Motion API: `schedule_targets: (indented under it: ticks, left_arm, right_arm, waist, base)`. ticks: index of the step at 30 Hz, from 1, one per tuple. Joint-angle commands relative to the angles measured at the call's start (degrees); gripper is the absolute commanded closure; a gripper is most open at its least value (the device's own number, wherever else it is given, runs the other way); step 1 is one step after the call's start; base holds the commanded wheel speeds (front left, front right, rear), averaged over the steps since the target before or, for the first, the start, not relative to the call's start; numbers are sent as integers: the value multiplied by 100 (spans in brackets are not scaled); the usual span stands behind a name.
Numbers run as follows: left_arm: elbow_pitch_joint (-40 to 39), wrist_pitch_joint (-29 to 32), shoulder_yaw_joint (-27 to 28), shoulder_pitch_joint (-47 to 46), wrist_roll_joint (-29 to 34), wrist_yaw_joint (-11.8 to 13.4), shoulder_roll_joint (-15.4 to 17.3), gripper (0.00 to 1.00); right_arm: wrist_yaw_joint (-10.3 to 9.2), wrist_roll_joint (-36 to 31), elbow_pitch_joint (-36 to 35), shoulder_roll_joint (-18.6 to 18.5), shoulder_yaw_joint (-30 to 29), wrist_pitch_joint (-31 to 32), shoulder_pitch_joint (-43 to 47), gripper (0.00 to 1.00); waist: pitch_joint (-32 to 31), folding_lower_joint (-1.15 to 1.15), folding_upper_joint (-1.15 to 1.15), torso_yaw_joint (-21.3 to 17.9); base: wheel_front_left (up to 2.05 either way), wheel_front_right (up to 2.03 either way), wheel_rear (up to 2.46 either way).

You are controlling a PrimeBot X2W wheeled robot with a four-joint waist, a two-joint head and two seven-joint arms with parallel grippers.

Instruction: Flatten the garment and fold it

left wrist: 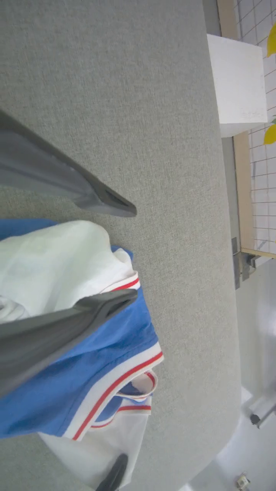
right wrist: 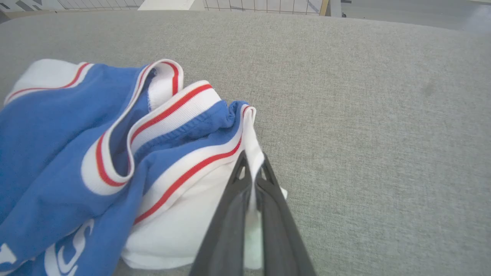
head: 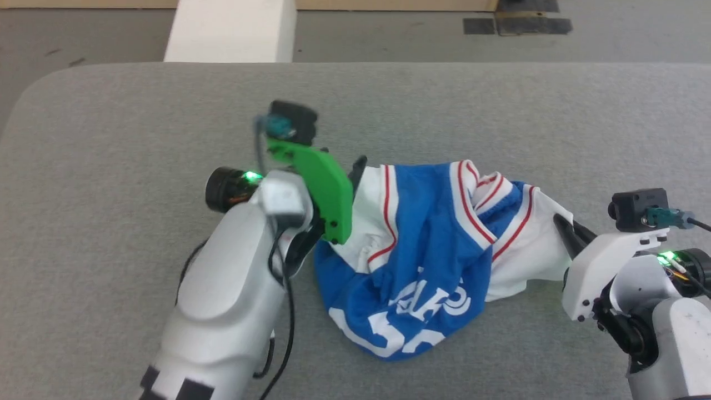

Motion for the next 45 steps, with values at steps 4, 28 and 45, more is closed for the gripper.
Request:
schedule_targets:
  ticks: [4,28,45]
  left_arm:
    - [555,1251,-285,-531,37,212,7,0]
    - [686,498,-35,-532,-309,455,63,100]
    - [-610,113,1456,1895,-1223,1511,504,0]
  right_arm:
    - [-9,23,-182,58,-36,29,86,100]
    - [-9,-8,-301,61,-270,-21,192,100]
    - [-9,-89,-518,159,-631,185,580,100]
  waist:
    - [291,0,0,-385]
    - [202,0,0,-116]
    - [-277,0,0,263]
  base:
    - [0,0,0]
    - [0,0,0]
    - [0,0,0]
